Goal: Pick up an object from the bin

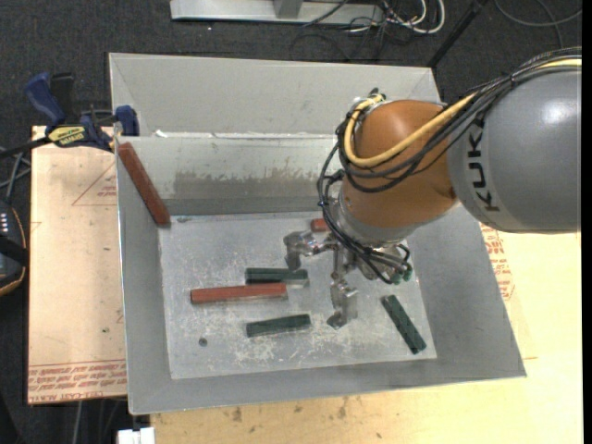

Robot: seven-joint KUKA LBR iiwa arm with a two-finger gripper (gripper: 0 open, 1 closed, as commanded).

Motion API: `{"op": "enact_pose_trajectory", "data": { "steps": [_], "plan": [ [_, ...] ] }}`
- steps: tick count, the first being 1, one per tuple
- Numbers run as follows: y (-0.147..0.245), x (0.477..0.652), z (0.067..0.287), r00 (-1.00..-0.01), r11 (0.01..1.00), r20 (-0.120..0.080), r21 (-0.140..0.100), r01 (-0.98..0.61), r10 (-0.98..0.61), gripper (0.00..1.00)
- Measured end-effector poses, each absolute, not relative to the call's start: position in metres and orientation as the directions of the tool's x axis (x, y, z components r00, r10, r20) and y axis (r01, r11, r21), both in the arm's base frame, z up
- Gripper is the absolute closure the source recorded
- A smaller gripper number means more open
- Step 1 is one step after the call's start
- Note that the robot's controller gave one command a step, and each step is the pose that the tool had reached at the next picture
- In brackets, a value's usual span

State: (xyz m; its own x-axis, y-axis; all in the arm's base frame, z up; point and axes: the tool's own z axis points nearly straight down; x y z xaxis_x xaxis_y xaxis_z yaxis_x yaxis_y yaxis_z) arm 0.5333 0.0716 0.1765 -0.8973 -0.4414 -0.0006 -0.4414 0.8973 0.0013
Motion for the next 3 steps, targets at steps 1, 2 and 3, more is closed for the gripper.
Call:
{"op": "enact_pose_trajectory", "data": {
  "steps": [1, 2, 3],
  "plan": [
    [0.0847, 0.5086, 0.0738, -0.883, 0.883, 0.0, 0.002, -0.469, -0.469, 1.0],
    [0.0844, 0.5088, 0.0734, -0.884, 0.884, -0.001, 0.002, -0.468, -0.468, 0.0],
    [0.0841, 0.5088, 0.0735, -0.884, 0.884, -0.001, 0.002, -0.467, -0.467, 1.0]
  ]
}}
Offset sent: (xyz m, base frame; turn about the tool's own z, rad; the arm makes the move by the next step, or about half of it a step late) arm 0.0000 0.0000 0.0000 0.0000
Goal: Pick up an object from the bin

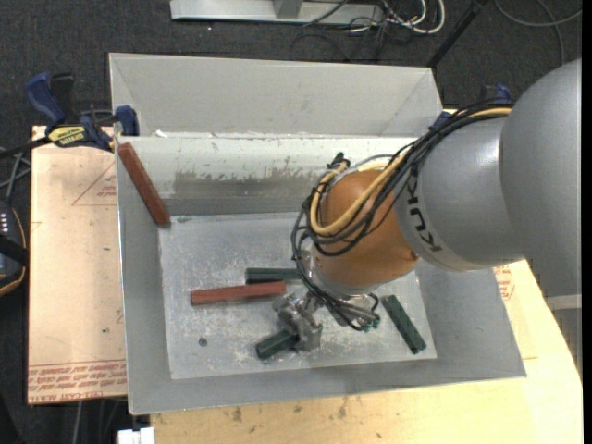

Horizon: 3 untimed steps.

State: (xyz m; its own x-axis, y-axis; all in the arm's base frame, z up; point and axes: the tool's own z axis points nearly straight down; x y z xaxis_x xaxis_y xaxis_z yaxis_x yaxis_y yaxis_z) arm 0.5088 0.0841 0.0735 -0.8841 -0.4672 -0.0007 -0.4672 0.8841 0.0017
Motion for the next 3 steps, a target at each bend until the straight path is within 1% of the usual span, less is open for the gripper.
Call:
{"op": "enact_pose_trajectory", "data": {
  "steps": [1, 2, 3],
  "plan": [
    [0.084, 0.509, 0.074, -0.884, 0.884, -0.001, 0.002, -0.467, -0.467, 1.0],
    [0.079, 0.514, 0.114, -0.901, 0.901, 0.007, 0.004, -0.434, -0.434, 1.0],
    [0.104, 0.517, 0.138, -0.941, 0.941, -0.008, -0.001, -0.339, -0.339, 1.0]
  ]
}}
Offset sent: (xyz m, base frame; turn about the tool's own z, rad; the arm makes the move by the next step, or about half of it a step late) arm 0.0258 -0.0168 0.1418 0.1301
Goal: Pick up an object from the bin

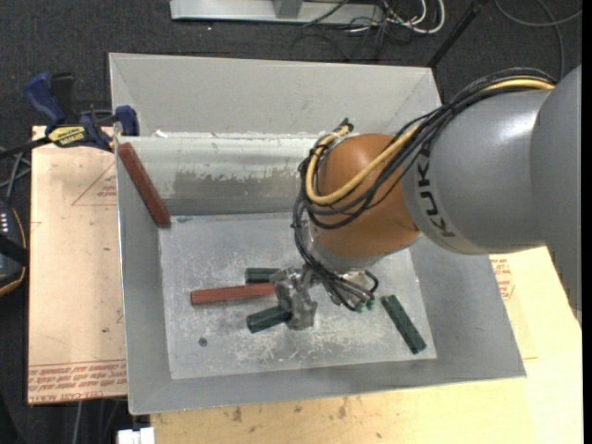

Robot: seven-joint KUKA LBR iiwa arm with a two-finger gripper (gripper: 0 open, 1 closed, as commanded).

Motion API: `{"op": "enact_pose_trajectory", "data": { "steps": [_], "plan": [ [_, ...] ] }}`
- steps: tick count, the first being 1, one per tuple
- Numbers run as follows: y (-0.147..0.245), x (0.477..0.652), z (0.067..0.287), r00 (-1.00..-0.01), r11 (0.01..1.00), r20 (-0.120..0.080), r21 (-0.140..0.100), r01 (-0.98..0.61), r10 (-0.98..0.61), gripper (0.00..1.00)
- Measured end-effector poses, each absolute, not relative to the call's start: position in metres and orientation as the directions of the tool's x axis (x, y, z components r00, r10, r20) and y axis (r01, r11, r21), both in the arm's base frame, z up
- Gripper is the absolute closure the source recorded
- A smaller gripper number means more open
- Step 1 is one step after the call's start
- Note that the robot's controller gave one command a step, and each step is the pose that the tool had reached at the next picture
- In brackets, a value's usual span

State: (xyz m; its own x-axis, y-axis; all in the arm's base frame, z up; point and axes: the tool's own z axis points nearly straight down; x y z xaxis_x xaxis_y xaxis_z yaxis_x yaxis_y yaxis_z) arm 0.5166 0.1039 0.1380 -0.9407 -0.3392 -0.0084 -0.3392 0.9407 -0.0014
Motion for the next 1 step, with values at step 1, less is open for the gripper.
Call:
{"op": "enact_pose_trajectory", "data": {
  "steps": [1],
  "plan": [
    [0.0873, 0.5044, 0.2289, -0.932, 0.932, -0.003, 0.001, -0.362, -0.362, 1.0]
  ]
}}
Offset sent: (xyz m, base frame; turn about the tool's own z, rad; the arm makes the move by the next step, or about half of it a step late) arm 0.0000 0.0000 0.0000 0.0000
